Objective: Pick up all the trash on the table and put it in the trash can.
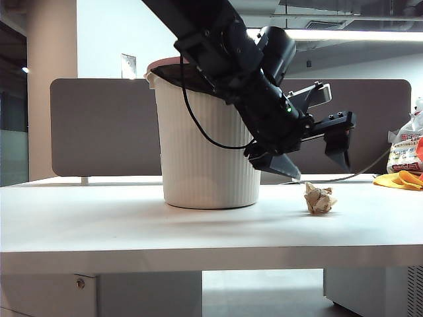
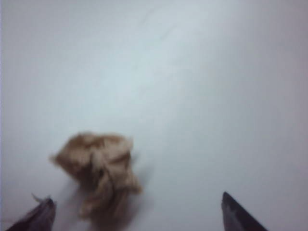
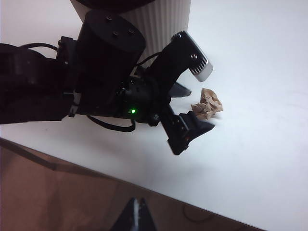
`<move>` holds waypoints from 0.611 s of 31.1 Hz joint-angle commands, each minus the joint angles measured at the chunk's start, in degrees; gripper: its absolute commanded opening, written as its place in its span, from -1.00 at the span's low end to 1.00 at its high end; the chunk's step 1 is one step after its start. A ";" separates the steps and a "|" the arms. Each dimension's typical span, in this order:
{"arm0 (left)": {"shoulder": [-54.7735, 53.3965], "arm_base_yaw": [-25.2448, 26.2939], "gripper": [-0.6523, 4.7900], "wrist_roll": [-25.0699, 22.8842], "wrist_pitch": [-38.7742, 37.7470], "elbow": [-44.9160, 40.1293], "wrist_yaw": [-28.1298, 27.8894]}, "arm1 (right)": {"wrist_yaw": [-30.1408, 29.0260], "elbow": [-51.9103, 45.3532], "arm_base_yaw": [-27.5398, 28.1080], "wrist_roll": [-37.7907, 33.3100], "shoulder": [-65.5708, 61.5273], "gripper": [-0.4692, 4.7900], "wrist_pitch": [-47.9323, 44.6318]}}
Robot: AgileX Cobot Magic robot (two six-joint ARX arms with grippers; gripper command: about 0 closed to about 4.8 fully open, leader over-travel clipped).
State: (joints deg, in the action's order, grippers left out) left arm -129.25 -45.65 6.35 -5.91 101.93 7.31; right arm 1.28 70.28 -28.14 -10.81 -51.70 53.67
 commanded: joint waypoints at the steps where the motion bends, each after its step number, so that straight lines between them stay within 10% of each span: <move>1: -0.68 -0.15 1.00 1.95 5.86 0.09 -1.16 | 0.70 0.11 -0.04 -0.15 0.26 -0.85 0.39; 12: -5.77 -0.17 1.00 8.26 10.12 0.09 -2.08 | -1.46 0.11 -0.07 -0.04 0.46 -0.85 0.50; 13: -5.88 -0.17 0.86 9.22 10.01 0.09 -3.04 | -1.49 0.11 -0.07 0.11 0.55 -0.85 0.50; 16: -6.19 -0.15 -0.70 9.35 9.99 0.09 -3.45 | -1.49 0.13 -0.07 0.33 0.94 -0.85 0.48; 19: -6.19 -0.15 -0.78 9.99 10.73 0.09 -3.63 | -1.44 0.11 -0.07 0.35 1.20 -0.85 0.50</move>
State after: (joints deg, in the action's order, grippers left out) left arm -135.46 -45.67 15.64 3.73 101.97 3.84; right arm -0.05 70.30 -28.12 -10.66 -50.68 54.94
